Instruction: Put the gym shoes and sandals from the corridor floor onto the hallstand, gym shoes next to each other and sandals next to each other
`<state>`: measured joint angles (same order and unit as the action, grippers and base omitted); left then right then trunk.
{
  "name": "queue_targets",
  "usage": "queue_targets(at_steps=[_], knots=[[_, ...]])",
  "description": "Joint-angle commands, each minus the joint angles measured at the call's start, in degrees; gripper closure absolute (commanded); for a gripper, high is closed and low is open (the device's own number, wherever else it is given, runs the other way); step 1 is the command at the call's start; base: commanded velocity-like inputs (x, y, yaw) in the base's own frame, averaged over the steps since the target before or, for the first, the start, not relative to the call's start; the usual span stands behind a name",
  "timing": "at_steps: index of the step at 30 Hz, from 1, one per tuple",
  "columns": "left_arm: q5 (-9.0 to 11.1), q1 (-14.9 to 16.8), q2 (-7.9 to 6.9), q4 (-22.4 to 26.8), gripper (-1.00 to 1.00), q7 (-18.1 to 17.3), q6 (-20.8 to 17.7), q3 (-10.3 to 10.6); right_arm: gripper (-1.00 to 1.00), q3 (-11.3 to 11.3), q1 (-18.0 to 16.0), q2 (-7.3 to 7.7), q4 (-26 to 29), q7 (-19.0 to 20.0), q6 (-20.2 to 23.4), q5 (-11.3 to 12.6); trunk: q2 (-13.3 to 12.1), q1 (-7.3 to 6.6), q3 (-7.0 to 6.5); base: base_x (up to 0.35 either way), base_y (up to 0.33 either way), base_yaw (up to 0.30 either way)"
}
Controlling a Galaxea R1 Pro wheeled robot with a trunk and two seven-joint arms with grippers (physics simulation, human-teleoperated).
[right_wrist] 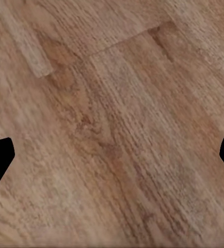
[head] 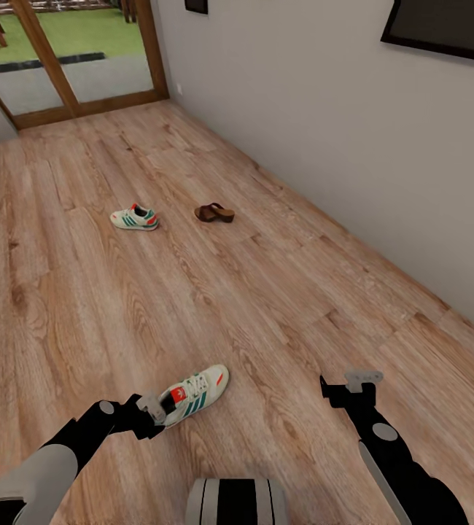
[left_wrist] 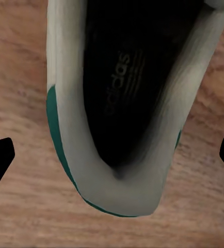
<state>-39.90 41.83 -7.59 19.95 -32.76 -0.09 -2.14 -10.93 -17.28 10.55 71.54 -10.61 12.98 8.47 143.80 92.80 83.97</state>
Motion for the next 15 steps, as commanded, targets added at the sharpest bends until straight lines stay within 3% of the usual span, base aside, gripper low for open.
queue_targets(at_steps=[1, 5, 11, 15], knots=[[-0.4, 0.0, 0.02, 0.1, -1.00, -0.3, 0.0, -0.2, -1.00, -0.2, 0.0, 0.08, 0.1, -0.5, 0.2, 0.6, 0.0, -0.01, 0.13, 0.000, 0.000, 0.000], [-0.8, 0.0, 0.16, 0.1, -1.00, -0.3, 0.0, -0.2, -1.00, -0.2, 0.0, 0.08, 0.1, -0.5, 0.2, 0.5, 0.0, -0.01, 0.37, 0.000, 0.000, 0.000], [-3.6, 0.0, 0.31, 1.9, -1.00, -0.3, -0.6, 0.2, -1.00, -0.2, 0.0, 0.08, 0.1, -0.5, 0.2, 0.5, 0.0, -0.01, 0.44, 0.000, 0.000, 0.000], [-4.0, 0.0, 0.30, 2.9, -1.00, -0.3, -1.3, 0.3, -1.00, -0.2, 0.0, 0.08, 0.1, -0.5, 0.2, 0.5, 0.0, -0.01, 0.44, 0.000, 0.000, 0.000]])
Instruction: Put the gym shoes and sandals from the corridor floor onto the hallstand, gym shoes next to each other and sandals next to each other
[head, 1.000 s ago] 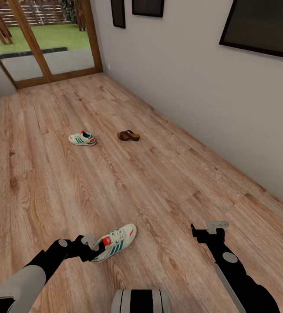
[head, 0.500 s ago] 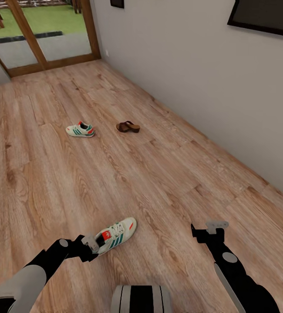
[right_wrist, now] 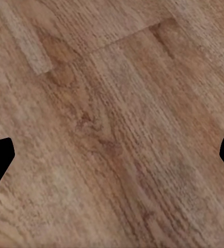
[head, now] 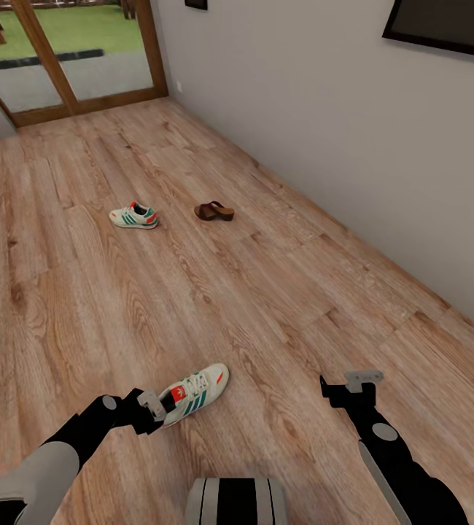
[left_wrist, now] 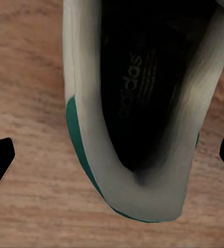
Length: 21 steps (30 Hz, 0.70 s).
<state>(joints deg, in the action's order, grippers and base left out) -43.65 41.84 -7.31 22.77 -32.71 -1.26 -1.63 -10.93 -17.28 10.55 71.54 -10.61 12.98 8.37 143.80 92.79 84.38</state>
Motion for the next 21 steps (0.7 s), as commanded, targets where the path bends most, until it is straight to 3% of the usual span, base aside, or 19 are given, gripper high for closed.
queue_targets(at_steps=[1, 9, 21], knots=[[-0.3, 0.0, 0.02, 0.2, -1.00, -0.3, -0.2, -0.2, -1.00, -0.2, 0.0, 0.08, 0.1, -0.5, 0.2, 0.6, 0.0, -0.01, 0.04, 0.000, 0.000, 0.000], [-0.4, 0.0, 0.08, 1.6, -1.00, -0.3, -2.0, -0.1, -1.00, -0.2, 0.0, 0.08, 0.1, -0.5, 0.2, 0.6, 0.1, 0.15, 1.37, 0.000, 0.000, 0.000], [-0.5, 0.0, 0.19, 1.8, -1.00, -0.2, -3.0, 0.0, -1.00, -0.2, 0.0, 0.08, 0.1, -0.5, 0.2, 0.6, 0.1, 0.17, 1.59, 0.000, 0.000, 0.000]])
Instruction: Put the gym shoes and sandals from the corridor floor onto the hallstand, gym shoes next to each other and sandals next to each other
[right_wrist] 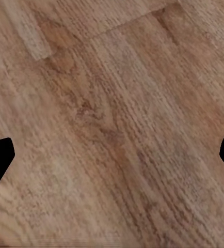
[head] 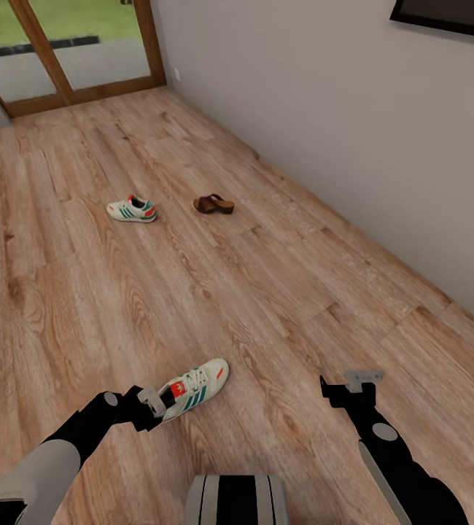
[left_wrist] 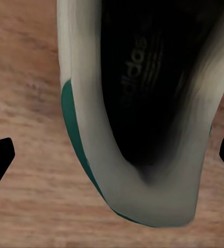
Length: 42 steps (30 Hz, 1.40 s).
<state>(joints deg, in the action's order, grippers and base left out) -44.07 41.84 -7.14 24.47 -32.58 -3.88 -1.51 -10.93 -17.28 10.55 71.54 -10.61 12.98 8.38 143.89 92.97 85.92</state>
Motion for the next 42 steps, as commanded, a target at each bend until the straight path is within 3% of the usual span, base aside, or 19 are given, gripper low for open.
queue_targets(at_steps=[1, 4, 35, 36, 42], knots=[[0.0, 0.0, 0.02, 0.2, -1.00, -0.4, -0.4, -0.2, -1.00, -0.2, 0.0, 0.08, 0.1, -0.5, 0.2, 0.6, 0.0, 0.01, 0.26, 0.000, 0.000, 0.000], [0.0, 0.0, 0.02, 0.6, -1.00, -0.4, -0.4, -0.2, -1.00, -0.2, 0.0, 0.08, 0.1, -0.5, 0.2, 0.6, 0.1, 0.09, 0.93, 0.000, 0.000, 0.000], [0.0, -0.2, 0.06, 1.8, -1.00, -0.3, -0.5, -0.2, -1.00, -0.1, 0.0, 0.08, 0.2, -0.5, 0.2, 0.6, 0.1, 0.09, 0.93, 0.025, -0.005, 0.000], [0.1, -0.2, 0.05, 1.8, 1.00, -0.3, -0.5, -0.2, -1.00, -0.1, 0.0, 0.08, 0.2, -0.5, 0.2, 0.6, 0.1, 0.09, 0.93, 0.012, -0.003, 0.000], [0.1, -0.3, 0.09, 1.9, 1.00, -0.1, -0.5, -0.2, -1.00, -0.1, 0.0, 0.08, 0.2, -0.5, 0.2, 0.6, 0.1, 0.09, 0.93, 0.003, -0.001, 0.000]])
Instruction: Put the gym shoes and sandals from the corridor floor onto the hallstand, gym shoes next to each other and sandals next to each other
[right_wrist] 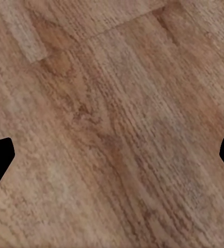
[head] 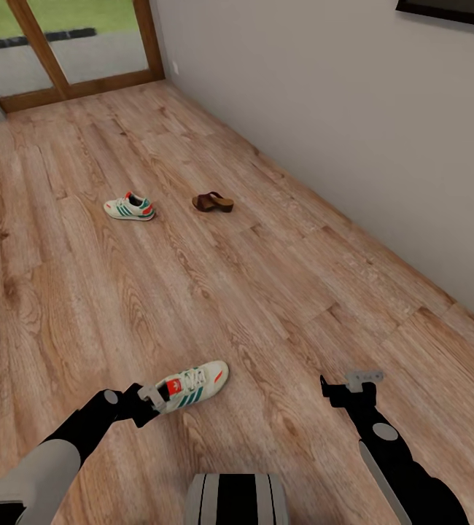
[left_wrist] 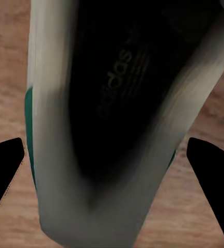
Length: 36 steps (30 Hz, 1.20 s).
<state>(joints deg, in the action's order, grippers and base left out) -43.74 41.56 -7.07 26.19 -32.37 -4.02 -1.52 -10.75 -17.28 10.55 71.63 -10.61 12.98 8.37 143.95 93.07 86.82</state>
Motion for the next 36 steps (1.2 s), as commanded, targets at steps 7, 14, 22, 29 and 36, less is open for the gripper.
queue_targets(at_steps=[7, 14, 22, 29, 36], knots=[[-0.3, 0.0, 0.35, 0.2, 1.00, -0.3, -0.4, -0.2, -1.00, -0.2, 0.0, 0.08, 0.1, -0.5, 0.2, 0.6, 0.0, -0.01, 0.04, 0.000, 0.000, 0.000], [-0.2, -0.1, 0.41, 0.2, 1.00, -0.4, -0.3, -0.2, -1.00, -0.2, 0.0, 0.09, 0.1, -0.5, 0.2, 0.6, 0.0, -0.01, 0.04, 0.000, 0.000, 0.000], [-0.3, -0.1, 0.39, 1.1, 1.00, -0.5, -0.4, -0.3, -1.00, -0.2, 0.0, 0.11, 0.1, -0.5, 0.2, 0.6, 0.0, -0.01, 0.04, 0.000, 0.000, 0.000], [-0.3, -0.3, 0.39, 1.9, 1.00, -0.5, -0.4, -0.3, -1.00, -0.2, 0.0, 0.11, 0.1, -0.5, 0.2, 0.6, 0.0, -0.03, -0.19, 0.000, 0.000, 0.000], [-0.3, -0.3, 0.39, 2.5, 1.00, -0.5, -0.5, -0.4, -1.00, -0.3, 0.0, 0.10, 0.1, -0.5, 0.1, 0.6, -0.1, -0.21, -1.74, 0.000, 0.000, 0.000]])
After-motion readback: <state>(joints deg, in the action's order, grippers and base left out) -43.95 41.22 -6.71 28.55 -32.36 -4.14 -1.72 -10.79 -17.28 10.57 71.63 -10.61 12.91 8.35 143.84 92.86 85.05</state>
